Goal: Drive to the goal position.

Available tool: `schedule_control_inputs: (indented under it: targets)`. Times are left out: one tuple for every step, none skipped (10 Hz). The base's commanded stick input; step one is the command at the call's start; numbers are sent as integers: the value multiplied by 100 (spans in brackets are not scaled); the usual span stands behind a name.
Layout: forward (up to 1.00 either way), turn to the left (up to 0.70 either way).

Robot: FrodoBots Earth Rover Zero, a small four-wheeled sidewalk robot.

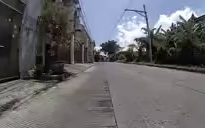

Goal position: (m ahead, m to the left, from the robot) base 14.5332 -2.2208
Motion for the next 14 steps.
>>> schedule_control_inputs:
  targets:
    - [100, -1]
    - [100, -1]
    - [100, -1]
    - [100, -1]
    - [100, -1]
    - [100, -1]
    - [100, -1]
    - [100, -1]
    - [100, -1]
    - [100, -2]
    - [100, -12]
    - [100, -32]
    - [100, -39]
    - [100, -36]
